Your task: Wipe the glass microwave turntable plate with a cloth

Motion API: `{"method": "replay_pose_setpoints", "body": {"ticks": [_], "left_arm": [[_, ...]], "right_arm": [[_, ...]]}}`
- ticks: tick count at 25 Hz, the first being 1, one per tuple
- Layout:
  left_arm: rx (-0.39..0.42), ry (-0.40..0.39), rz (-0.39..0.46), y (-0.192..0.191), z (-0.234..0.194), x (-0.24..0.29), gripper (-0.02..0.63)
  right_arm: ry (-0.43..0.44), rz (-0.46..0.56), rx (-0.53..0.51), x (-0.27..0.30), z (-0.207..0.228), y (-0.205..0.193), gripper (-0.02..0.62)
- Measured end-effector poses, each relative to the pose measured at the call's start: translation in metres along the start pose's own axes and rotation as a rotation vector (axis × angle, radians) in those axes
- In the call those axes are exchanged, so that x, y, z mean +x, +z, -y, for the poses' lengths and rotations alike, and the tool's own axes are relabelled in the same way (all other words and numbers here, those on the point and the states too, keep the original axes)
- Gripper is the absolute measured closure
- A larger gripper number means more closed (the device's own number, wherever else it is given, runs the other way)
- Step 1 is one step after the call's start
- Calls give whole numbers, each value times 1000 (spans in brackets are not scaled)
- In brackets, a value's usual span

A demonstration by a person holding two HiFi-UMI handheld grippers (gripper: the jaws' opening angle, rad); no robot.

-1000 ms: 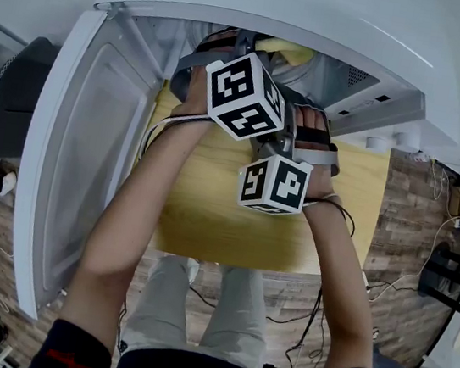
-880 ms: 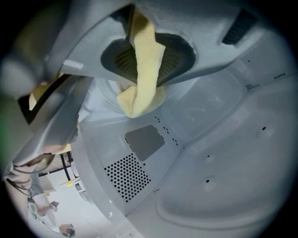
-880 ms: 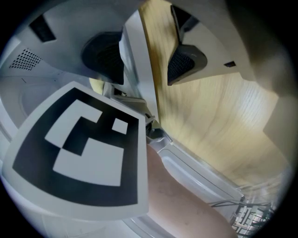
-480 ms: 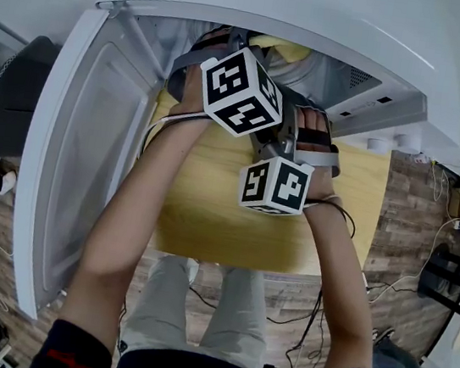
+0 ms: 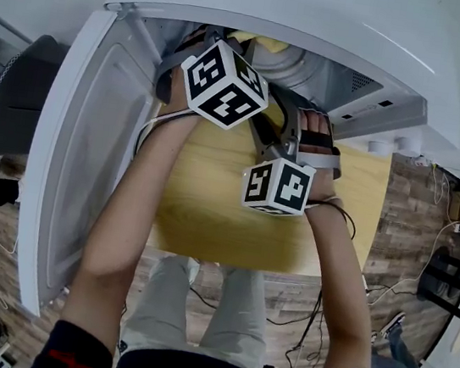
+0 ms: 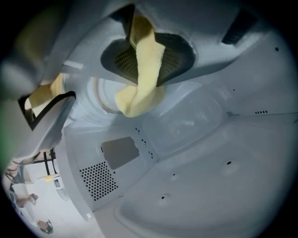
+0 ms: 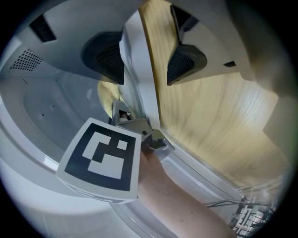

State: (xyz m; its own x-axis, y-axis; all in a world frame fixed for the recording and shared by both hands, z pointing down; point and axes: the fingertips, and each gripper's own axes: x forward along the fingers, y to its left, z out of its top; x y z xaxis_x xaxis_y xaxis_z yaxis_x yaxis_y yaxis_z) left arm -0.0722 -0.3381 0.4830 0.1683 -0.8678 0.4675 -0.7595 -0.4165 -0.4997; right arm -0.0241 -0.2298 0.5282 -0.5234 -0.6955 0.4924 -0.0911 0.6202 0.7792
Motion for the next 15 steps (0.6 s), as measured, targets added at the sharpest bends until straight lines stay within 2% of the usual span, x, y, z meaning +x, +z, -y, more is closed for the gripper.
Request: {"method": "replay_pose_setpoints", "body": {"ticks": [9, 15], "left_arm": [[-23, 42, -18, -6, -8, -2, 543], [-10, 36, -26, -7, -5, -4, 543]], "right_arm": [[3, 3, -2, 0, 0, 0, 321], [10, -9, -8, 0, 1, -2, 321]]}}
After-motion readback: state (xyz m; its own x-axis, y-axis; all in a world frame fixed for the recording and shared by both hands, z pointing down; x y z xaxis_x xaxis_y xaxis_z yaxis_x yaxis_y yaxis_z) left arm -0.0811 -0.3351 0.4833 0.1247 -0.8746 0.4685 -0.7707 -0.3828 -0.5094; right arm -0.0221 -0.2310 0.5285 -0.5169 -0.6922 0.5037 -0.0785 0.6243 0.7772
